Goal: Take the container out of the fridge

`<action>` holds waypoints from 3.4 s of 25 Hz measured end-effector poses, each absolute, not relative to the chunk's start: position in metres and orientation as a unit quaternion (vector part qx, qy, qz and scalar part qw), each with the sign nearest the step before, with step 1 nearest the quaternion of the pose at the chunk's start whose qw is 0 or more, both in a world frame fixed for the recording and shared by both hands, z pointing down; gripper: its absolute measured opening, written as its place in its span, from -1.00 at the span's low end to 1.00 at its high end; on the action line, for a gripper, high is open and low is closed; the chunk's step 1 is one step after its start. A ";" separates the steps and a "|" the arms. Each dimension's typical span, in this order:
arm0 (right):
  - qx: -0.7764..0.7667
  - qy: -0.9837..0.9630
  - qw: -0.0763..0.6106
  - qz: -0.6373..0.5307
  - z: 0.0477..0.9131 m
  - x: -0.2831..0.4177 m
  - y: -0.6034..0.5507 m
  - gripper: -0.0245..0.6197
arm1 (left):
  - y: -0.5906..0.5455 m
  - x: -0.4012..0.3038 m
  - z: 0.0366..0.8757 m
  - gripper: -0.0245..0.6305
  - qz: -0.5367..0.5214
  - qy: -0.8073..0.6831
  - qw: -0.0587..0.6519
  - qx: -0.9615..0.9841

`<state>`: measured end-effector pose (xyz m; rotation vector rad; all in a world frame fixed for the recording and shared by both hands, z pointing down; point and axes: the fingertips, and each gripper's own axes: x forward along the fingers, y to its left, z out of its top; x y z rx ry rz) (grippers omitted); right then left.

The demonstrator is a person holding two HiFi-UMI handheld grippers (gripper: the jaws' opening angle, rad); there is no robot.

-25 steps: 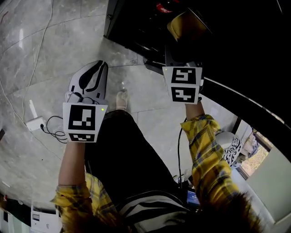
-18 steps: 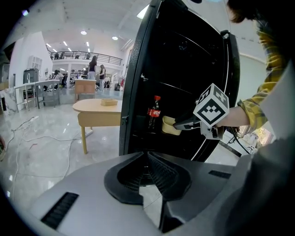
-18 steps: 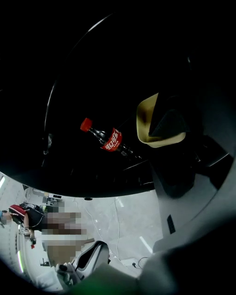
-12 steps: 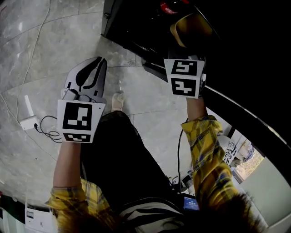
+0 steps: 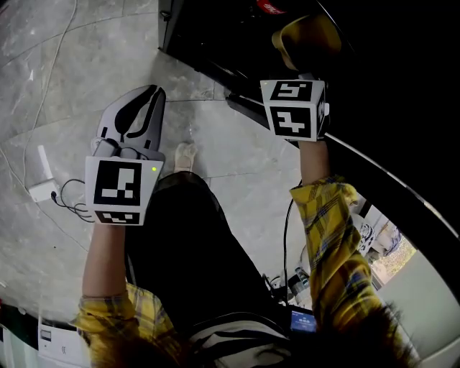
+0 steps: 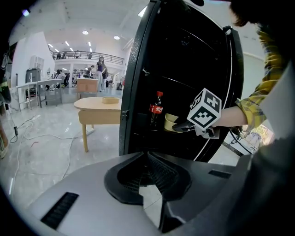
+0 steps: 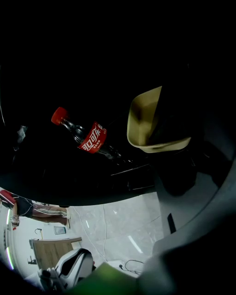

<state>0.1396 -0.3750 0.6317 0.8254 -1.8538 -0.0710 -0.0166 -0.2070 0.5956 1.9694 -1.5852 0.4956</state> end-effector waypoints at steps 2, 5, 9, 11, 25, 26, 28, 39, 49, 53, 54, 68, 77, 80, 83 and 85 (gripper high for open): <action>0.343 -0.775 0.529 -0.033 0.633 0.140 -0.375 -0.69 | -0.207 -0.017 0.596 -0.83 0.186 -0.592 0.278 0.733; 0.340 -0.775 0.531 -0.033 0.633 0.142 -0.375 -0.76 | -0.206 -0.021 0.595 -0.83 0.187 -0.597 0.275 0.730; 0.326 -0.778 0.537 -0.031 0.632 0.139 -0.370 -0.80 | -0.202 -0.027 0.592 -0.83 0.188 -0.600 0.277 0.727; 0.321 -0.778 0.539 -0.032 0.631 0.137 -0.365 -0.80 | -0.199 -0.030 0.589 -0.83 0.192 -0.599 0.274 0.727; 0.310 -0.786 0.534 -0.031 0.602 0.115 -0.309 -0.80 | -0.171 -0.059 0.554 -0.84 0.190 -0.601 0.271 0.728; 0.309 -0.786 0.534 -0.030 0.600 0.113 -0.303 -0.80 | -0.168 -0.060 0.551 -0.83 0.191 -0.600 0.271 0.728; 0.309 -0.787 0.533 -0.028 0.594 0.109 -0.293 -0.80 | -0.161 -0.064 0.544 -0.83 0.191 -0.599 0.273 0.728; 0.325 -0.795 0.512 -0.019 0.545 0.090 -0.250 -0.80 | -0.130 -0.087 0.497 -0.84 0.182 -0.610 0.274 0.721; 0.312 -0.808 0.500 -0.015 0.500 0.078 -0.205 -0.80 | -0.112 -0.088 0.448 -0.84 0.172 -0.614 0.271 0.721; 0.299 -0.815 0.496 -0.022 0.483 0.071 -0.175 -0.80 | -0.098 -0.089 0.429 -0.84 0.166 -0.615 0.269 0.722; 0.297 -0.817 0.494 -0.021 0.479 0.069 -0.169 -0.80 | -0.095 -0.091 0.425 -0.84 0.166 -0.616 0.267 0.723; 0.281 -0.840 0.464 -0.012 0.420 0.056 -0.110 -0.80 | -0.086 -0.098 0.370 -0.84 0.146 -0.617 0.237 0.736; 0.276 -0.847 0.454 0.014 0.392 0.064 -0.086 -0.80 | -0.079 -0.100 0.352 -0.84 0.142 -0.611 0.221 0.746; 0.270 -0.851 0.450 0.027 0.387 0.066 -0.075 -0.80 | -0.075 -0.100 0.348 -0.84 0.139 -0.612 0.217 0.748; 0.264 -0.853 0.449 0.034 0.383 0.069 -0.067 -0.80 | -0.071 -0.100 0.345 -0.84 0.138 -0.612 0.213 0.749; 0.262 -0.854 0.448 0.036 0.382 0.071 -0.063 -0.80 | -0.067 -0.101 0.345 -0.84 0.142 -0.613 0.209 0.749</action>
